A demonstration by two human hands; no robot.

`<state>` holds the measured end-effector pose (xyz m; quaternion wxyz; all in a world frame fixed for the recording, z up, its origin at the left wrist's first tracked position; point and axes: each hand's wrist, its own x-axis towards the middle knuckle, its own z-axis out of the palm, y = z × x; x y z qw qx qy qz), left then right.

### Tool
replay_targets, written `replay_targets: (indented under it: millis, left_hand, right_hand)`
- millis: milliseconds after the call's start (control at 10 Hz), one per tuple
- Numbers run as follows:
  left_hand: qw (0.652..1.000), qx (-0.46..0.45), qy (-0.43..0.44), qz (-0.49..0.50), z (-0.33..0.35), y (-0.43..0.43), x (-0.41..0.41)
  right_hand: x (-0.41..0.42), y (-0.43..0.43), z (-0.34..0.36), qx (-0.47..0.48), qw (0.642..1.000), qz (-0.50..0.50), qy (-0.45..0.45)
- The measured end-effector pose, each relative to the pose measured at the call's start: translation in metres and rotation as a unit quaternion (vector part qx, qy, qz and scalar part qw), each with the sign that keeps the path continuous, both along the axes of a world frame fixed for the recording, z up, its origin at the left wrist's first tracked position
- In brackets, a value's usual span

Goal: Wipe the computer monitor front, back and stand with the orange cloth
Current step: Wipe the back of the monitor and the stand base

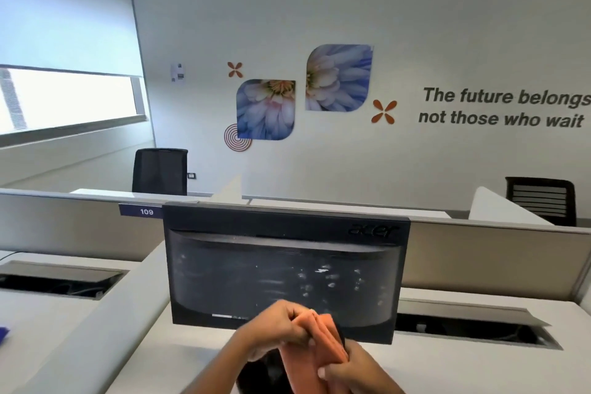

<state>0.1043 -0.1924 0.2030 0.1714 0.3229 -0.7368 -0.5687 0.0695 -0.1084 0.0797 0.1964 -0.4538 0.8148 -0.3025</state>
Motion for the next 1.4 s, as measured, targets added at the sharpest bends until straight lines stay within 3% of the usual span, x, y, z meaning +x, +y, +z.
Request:
replay_targets:
  millis: [100,200,300,400,500,600,700,900,1000,1100,1300,1400]
  left_hand:
    - [0.981,-0.171,0.034,0.085,0.027,-0.01,-0.011]
    - [0.897,-0.355,0.083,0.251,0.061,-0.023,-0.013]
    - [0.813,-0.52,-0.064,0.256,0.088,-0.05,-0.004]
    - [0.788,-0.511,-0.269,0.212,0.092,-0.083,0.008]
    - [0.772,-0.512,-0.322,0.193,0.083,-0.097,0.013]
    - [0.748,-0.555,-0.292,0.22,0.086,-0.099,0.006]
    - [0.741,-0.547,-0.324,0.215,0.093,-0.103,0.0]
    - [0.796,-0.504,-0.263,0.206,0.098,-0.114,-0.008]
    - [0.792,-0.521,-0.252,0.196,0.1,-0.116,-0.004]
    - [0.788,-0.517,-0.274,0.19,0.103,-0.117,0.002]
    - [0.787,-0.516,-0.278,0.192,0.1,-0.12,0.0]
    - [0.776,-0.526,-0.286,0.198,0.1,-0.122,-0.002]
  right_hand:
    - [-0.1,0.006,0.102,-0.148,0.939,0.136,-0.278]
    - [-0.138,-0.006,0.139,-0.291,0.921,-0.056,-0.253]
    - [-0.137,-0.016,0.157,-0.429,0.889,-0.157,-0.011]
    - [-0.167,-0.043,0.156,-0.401,0.886,-0.146,0.179]
    - [-0.165,-0.065,0.143,-0.291,0.909,-0.125,0.272]
    - [-0.148,-0.083,0.135,-0.232,0.922,-0.103,0.293]
    - [-0.13,-0.096,0.139,-0.225,0.919,-0.093,0.31]
    - [-0.101,-0.114,0.145,-0.257,0.886,0.075,0.378]
    - [-0.096,-0.118,0.144,-0.266,0.856,0.156,0.415]
    - [-0.109,-0.117,0.145,-0.253,0.843,0.159,0.448]
    - [-0.17,-0.098,0.14,-0.236,0.865,-0.008,0.442]
    - [-0.195,-0.089,0.13,-0.191,0.895,-0.085,0.395]
